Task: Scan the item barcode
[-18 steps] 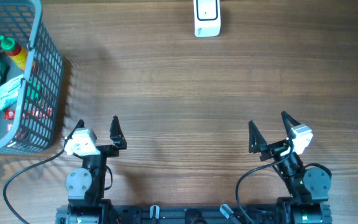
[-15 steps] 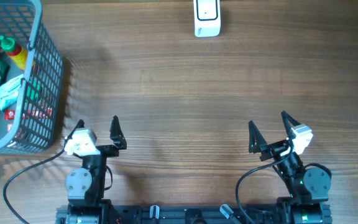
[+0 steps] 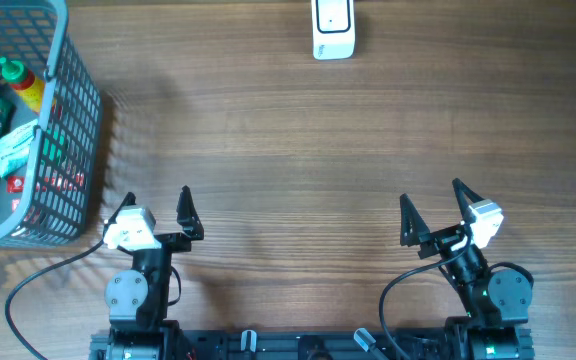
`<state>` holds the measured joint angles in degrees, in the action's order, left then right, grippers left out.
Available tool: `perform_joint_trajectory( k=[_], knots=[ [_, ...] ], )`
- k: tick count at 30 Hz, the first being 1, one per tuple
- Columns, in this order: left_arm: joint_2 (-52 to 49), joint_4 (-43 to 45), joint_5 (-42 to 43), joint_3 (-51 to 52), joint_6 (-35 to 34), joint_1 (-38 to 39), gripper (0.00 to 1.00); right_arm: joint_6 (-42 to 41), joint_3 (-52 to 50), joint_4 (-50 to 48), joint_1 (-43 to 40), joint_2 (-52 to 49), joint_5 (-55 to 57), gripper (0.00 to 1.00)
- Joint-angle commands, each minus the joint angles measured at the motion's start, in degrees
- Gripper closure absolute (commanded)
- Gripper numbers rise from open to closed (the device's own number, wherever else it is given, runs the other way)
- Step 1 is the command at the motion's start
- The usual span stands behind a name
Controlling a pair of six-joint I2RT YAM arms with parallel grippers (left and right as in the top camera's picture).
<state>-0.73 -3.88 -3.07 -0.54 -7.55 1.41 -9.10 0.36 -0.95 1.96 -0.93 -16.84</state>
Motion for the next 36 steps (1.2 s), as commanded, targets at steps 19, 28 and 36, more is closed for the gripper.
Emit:
perform_joint_trajectory(
  k=[19,28,36],
  knots=[
    [0.35,-0.17,0.68,0.22,1.11,-0.46,0.0,0.55,-0.07,-0.33,0.17,0.5,0.66,0.0],
    [0.35,0.42,1.99,0.22,1.11,-0.46,0.0,0.55,-0.07,-0.33,0.17,0.5,0.66,0.0],
    [0.35,0.81,4.17,-1.03,-3.41,-0.46,0.0,0.52,-0.07,-0.33,0.17,0.5,0.66,0.0]
  ],
)
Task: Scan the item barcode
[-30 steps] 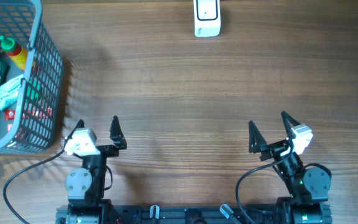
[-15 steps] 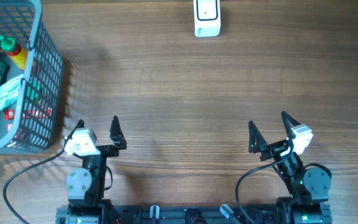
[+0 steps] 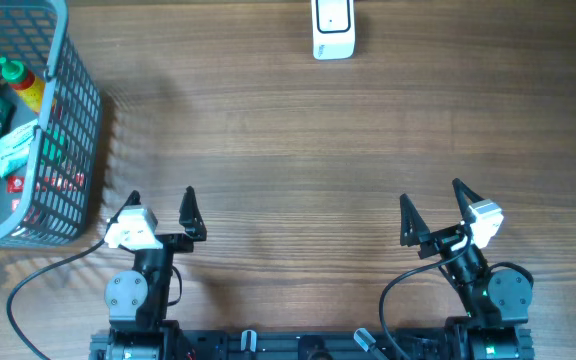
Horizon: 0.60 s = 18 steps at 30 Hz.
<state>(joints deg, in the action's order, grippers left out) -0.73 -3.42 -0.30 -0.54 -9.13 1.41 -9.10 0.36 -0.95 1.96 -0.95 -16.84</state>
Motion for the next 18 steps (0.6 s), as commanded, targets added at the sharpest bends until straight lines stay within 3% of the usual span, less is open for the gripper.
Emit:
perform_joint_trajectory(
  k=[1,13,18],
  knots=[
    [0.35,0.35,1.38,-1.73,-1.81,-0.46,0.0,0.52,-0.07,-0.33,0.17,0.52,0.66,0.0],
    [-2.8,-3.96,-0.11,-15.3,-1.57,-0.48,0.0,0.52,-0.07,-0.33,0.17,0.52,0.66,0.0],
    [-17.03,-5.35,-2.89,-27.26,1.68,-0.5,0.0,0.52,-0.07,-0.33,0.17,0.52,0.66,0.0]
  ],
)
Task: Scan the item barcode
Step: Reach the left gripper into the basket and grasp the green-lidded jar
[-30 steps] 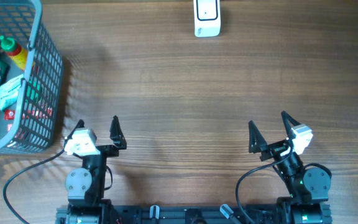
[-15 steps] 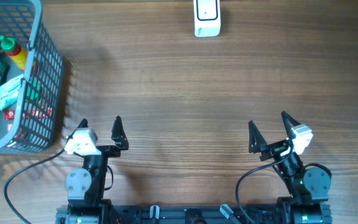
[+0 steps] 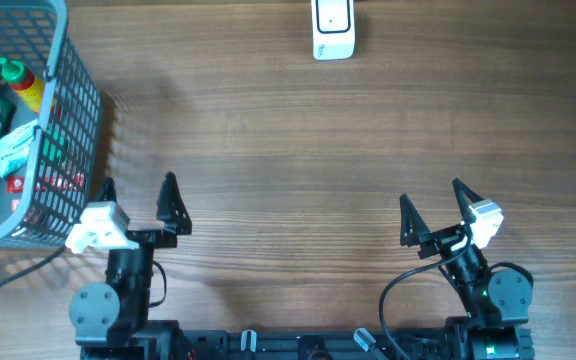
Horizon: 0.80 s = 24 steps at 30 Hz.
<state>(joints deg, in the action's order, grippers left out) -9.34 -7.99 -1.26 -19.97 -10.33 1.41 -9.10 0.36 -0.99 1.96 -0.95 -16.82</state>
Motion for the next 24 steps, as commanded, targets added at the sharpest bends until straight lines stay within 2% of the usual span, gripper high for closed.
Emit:
perform_joint_trajectory(
  k=[1,4,7,12,17,24],
  knots=[
    [-11.32,-1.57,-2.71,-10.49,3.08,-0.57,0.0,0.55,-0.07,-0.28,0.17,0.52,0.63,0.0],
    [-23.45,-8.2,-7.3,-22.97,3.23,-0.59,0.0,0.55,-0.07,-0.28,0.17,0.52,0.63,0.0],
    [-34.53,-14.1,-7.45,-35.06,5.68,-0.59,0.0,0.55,-0.07,-0.28,0.17,0.52,0.63,0.0],
    [-46.97,-19.87,-7.65,-51.01,5.66,-0.59,0.0,0.52,-0.07,-0.28,0.17,0.52,0.63,0.0],
    [-53.24,-20.13,-7.61,-59.69,5.64,-3.26,0.0,0.52,-0.07,-0.28,0.17,0.52,0.63,0.0],
    [-58.62,-20.13,-4.74,-61.66,5.57,-16.76,0.0,0.55,-0.07,-0.28,0.17,0.52,0.63,0.0]
  ],
)
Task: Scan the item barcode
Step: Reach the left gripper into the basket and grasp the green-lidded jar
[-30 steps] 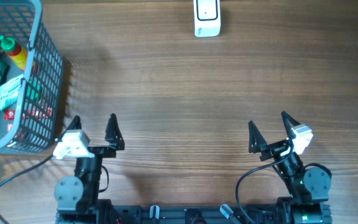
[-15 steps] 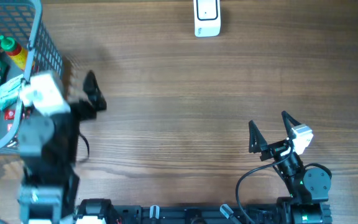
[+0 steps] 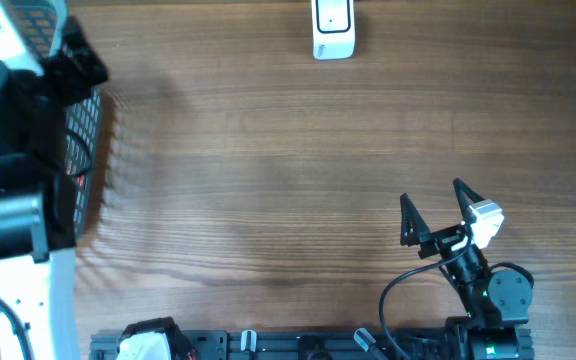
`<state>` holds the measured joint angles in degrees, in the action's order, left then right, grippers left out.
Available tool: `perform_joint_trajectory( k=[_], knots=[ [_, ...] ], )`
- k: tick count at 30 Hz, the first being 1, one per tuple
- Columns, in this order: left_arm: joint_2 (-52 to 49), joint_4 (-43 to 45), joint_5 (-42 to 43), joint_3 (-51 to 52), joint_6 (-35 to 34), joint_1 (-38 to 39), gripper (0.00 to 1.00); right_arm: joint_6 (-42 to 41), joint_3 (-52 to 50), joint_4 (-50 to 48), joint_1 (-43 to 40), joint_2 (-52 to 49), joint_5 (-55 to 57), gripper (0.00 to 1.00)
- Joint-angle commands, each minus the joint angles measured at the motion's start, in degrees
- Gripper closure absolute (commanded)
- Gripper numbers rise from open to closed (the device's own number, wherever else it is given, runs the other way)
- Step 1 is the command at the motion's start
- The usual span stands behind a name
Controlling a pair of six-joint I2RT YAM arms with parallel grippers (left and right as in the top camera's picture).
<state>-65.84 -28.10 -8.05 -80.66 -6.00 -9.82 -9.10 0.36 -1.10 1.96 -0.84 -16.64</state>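
Observation:
A white barcode scanner [image 3: 333, 30] stands at the table's far edge, middle. My left arm reaches over the grey mesh basket [image 3: 90, 130] at the far left and hides nearly all of it, contents included. The left gripper [image 3: 68, 58] points down into the basket, and its jaws are hard to make out from above. My right gripper [image 3: 433, 213] rests open near the front right with nothing between its fingers.
The wooden table [image 3: 288, 180] spreads between the basket and the scanner. The arms' base rail [image 3: 298, 345] runs along the front edge. A black cable [image 3: 398, 290] loops beside the right arm's base.
My left arm has moved from the front left of the table, beside the basket's near corner, to a high position over the basket, covering its contents. The right arm has not moved.
Both grippers rested open near the front edge, with bottles and packets visible in the basket. The left gripper then moved slightly, then shifted left toward the basket's corner. Now it is over the basket. The scanner and the right arm stayed where they were.

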Motion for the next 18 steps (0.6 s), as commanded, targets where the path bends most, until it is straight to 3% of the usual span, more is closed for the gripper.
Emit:
perform_joint_trajectory(
  k=[1,10,15,18],
  knots=[
    [-2.89,0.0,4.15,-0.96,1.03,-8.66,0.0,0.55,-0.07,-0.17,0.17,0.42,0.46,0.0],
    [-10.19,-1.27,18.1,-0.96,-4.85,-26.45,0.0,0.55,-0.07,-0.17,0.17,0.42,0.46,0.0],
    [-16.09,-6.21,22.16,-0.96,-4.94,-29.18,0.0,0.55,-0.07,-0.17,0.17,0.42,0.46,0.0],
    [-17.44,-14.29,22.16,-0.94,-4.94,-29.18,0.0,0.55,-0.07,-0.17,0.17,0.42,0.46,0.0]
  ],
)
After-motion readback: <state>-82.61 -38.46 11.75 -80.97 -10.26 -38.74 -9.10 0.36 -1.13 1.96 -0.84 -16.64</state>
